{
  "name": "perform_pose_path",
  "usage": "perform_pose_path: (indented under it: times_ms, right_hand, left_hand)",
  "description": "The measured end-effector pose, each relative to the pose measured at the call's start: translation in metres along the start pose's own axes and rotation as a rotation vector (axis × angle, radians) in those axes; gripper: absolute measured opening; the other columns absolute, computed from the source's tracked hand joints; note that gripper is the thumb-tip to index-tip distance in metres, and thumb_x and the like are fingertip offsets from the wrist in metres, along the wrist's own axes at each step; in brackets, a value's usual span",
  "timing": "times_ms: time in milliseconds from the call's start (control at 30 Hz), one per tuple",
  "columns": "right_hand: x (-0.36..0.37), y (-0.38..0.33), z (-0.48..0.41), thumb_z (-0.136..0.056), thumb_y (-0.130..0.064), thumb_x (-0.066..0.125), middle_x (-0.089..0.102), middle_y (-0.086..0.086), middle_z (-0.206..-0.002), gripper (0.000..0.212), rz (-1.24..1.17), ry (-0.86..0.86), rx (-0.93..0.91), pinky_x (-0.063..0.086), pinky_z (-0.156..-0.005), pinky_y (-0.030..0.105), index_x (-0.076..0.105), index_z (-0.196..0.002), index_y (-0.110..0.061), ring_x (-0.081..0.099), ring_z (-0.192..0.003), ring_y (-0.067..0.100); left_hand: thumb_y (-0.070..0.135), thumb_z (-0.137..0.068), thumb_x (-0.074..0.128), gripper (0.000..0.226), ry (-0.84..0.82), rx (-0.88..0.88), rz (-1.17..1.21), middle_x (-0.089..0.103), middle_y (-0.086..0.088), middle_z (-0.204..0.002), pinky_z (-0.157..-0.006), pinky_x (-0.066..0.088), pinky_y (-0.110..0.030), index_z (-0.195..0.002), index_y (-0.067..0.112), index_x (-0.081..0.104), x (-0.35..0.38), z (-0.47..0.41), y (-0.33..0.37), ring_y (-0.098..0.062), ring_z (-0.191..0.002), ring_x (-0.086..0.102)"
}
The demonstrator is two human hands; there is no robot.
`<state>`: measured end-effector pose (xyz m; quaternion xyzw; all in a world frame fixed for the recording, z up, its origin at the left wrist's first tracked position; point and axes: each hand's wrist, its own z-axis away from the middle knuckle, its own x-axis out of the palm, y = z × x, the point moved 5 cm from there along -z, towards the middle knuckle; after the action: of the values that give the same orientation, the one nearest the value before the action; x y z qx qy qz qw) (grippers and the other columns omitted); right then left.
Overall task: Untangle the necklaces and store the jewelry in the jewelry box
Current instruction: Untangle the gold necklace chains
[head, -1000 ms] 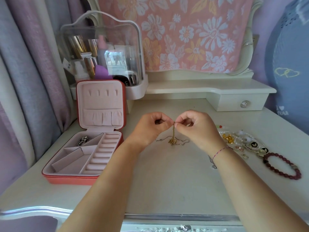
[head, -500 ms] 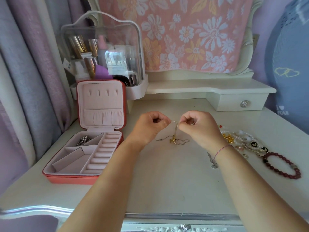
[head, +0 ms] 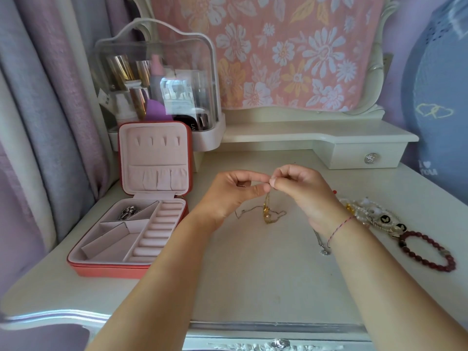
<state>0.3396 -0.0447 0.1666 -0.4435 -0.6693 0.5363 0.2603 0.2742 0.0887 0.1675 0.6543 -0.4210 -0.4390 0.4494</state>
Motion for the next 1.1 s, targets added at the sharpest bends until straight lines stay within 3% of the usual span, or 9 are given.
perform_pose_path:
  times_ms: [100,233,333,500,600,667,833,967,1100]
  right_hand:
    - [0.0,0.0,0.001,-0.083,-0.003,0.064,0.053,-0.018,-0.056,0.02,-0.01,0.0,0.005,0.037,-0.059,0.007,0.063,-0.068,-0.016,0.047,-0.055,-0.005]
    - [0.0,0.001,0.001,-0.08,-0.006,0.064,0.066,-0.003,-0.07,0.02,-0.014,0.008,0.032,0.04,-0.071,0.022,0.065,-0.065,-0.02,0.057,-0.073,0.008]
    - [-0.003,0.001,0.0,-0.081,-0.002,0.061,0.071,0.001,-0.073,0.024,-0.046,0.036,0.044,0.039,-0.07,0.029,0.063,-0.064,-0.02,0.059,-0.077,0.016]
    - [-0.002,-0.001,0.002,-0.079,0.009,0.055,0.068,0.003,-0.065,0.025,-0.099,0.053,0.032,0.038,-0.065,0.027,0.057,-0.066,-0.012,0.057,-0.063,0.01]
    - [-0.002,-0.001,0.001,-0.079,0.013,0.051,0.067,0.002,-0.065,0.026,-0.139,0.038,0.034,0.038,-0.068,0.031,0.053,-0.067,-0.011,0.052,-0.061,0.014]
    - [-0.002,0.0,0.0,-0.08,0.015,0.048,0.064,0.002,-0.063,0.028,-0.174,0.029,0.042,0.037,-0.066,0.03,0.051,-0.068,-0.01,0.047,-0.059,0.014]
    - [0.0,0.004,0.001,-0.086,0.011,0.042,0.057,0.002,-0.062,0.029,-0.379,-0.049,0.173,0.033,-0.056,0.02,0.045,-0.073,-0.015,0.039,-0.055,0.012]
    - [0.002,0.009,0.001,-0.075,-0.005,0.052,0.052,0.0,-0.062,0.012,-0.497,-0.132,0.269,0.032,-0.052,0.018,0.053,-0.08,-0.015,0.039,-0.051,0.01]
    - [-0.003,0.008,0.0,-0.091,-0.005,0.047,0.049,-0.004,-0.056,0.016,-0.389,-0.085,0.245,0.029,-0.056,0.022,0.059,-0.087,-0.016,0.041,-0.053,0.008]
  left_hand:
    - [0.011,-0.082,0.074,0.011,0.008,0.006,0.006,0.041,-0.01,-0.068,-0.044,0.026,-0.009,-0.093,0.009,0.074,0.001,0.001,0.0,-0.003,-0.041,0.027]
    - [0.005,-0.092,0.062,0.015,0.01,0.002,-0.004,0.051,0.019,-0.044,-0.046,0.031,-0.002,-0.101,-0.006,0.066,0.002,0.0,0.0,0.005,-0.038,0.044]
    - [0.004,-0.093,0.059,0.009,0.022,0.009,-0.014,0.048,0.019,-0.042,-0.045,0.03,-0.004,-0.095,-0.003,0.063,0.001,0.0,0.001,0.004,-0.038,0.042]
    - [0.007,-0.094,0.057,0.013,0.023,-0.023,-0.02,0.042,0.015,-0.041,-0.044,0.027,-0.011,-0.082,0.009,0.061,0.0,0.001,0.001,-0.002,-0.039,0.032]
    - [0.012,-0.095,0.057,0.019,0.011,-0.056,0.014,0.032,0.008,-0.048,-0.045,0.019,-0.02,-0.077,0.015,0.061,-0.001,-0.001,-0.003,-0.01,-0.046,0.021]
    - [0.011,-0.095,0.055,0.021,-0.001,-0.068,0.046,0.032,0.009,-0.05,-0.045,0.019,-0.019,-0.076,0.016,0.058,0.0,-0.002,-0.004,-0.009,-0.047,0.022]
    - [0.008,-0.097,0.048,0.022,-0.03,-0.061,0.086,0.039,0.003,-0.063,-0.046,0.026,-0.016,-0.076,0.016,0.053,0.001,-0.003,-0.006,-0.009,-0.052,0.028]
    - [0.005,-0.096,0.044,0.02,0.01,-0.058,0.189,0.058,-0.002,-0.074,-0.05,0.032,-0.02,-0.08,0.012,0.054,-0.001,-0.002,-0.004,-0.009,-0.052,0.035]
    - [0.007,-0.098,0.039,0.02,0.009,-0.083,0.3,0.066,-0.008,-0.082,-0.047,0.027,-0.021,-0.081,0.014,0.046,-0.002,-0.003,-0.004,-0.012,-0.049,0.03]
